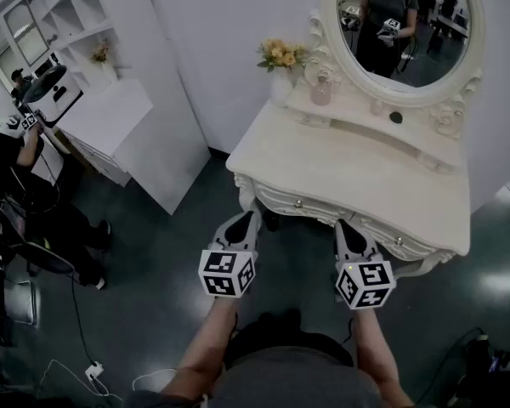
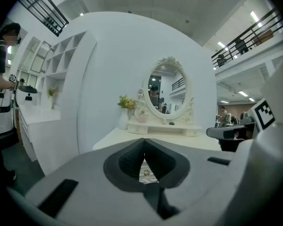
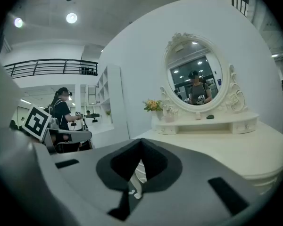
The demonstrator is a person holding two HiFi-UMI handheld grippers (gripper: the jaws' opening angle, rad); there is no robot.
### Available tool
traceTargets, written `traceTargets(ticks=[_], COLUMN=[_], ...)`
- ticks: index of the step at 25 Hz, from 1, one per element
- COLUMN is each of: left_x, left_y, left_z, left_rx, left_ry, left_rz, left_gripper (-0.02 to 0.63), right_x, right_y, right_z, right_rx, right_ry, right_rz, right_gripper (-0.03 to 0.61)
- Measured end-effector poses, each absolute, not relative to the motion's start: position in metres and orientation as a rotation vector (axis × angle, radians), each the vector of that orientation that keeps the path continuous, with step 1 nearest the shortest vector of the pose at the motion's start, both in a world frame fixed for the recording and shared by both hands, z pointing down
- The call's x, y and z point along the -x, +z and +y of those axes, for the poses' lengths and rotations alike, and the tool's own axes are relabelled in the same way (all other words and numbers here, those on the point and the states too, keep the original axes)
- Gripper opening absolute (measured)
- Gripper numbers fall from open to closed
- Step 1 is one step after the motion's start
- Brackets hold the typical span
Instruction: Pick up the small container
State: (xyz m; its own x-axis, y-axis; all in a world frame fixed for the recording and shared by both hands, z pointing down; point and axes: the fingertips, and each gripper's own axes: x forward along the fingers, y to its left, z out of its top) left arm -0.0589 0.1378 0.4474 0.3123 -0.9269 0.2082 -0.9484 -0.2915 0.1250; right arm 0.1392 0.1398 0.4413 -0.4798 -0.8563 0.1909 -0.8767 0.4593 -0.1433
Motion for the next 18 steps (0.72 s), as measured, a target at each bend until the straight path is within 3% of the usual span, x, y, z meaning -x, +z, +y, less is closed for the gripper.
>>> traceTargets(ticks=[18], left_x=[0.052], left_y=[0.446], left_z=[0.142], left_rx=[-2.327], left_ry=[0.149], left_rz=[-1.761], left_gripper=[0.006], right_x=[-0.138], right_y=[0.428], right_z=[0.132], right_rx=[-1.465], right_ry=[0.325], right_rz=[-2.697], right_gripper=[0.025])
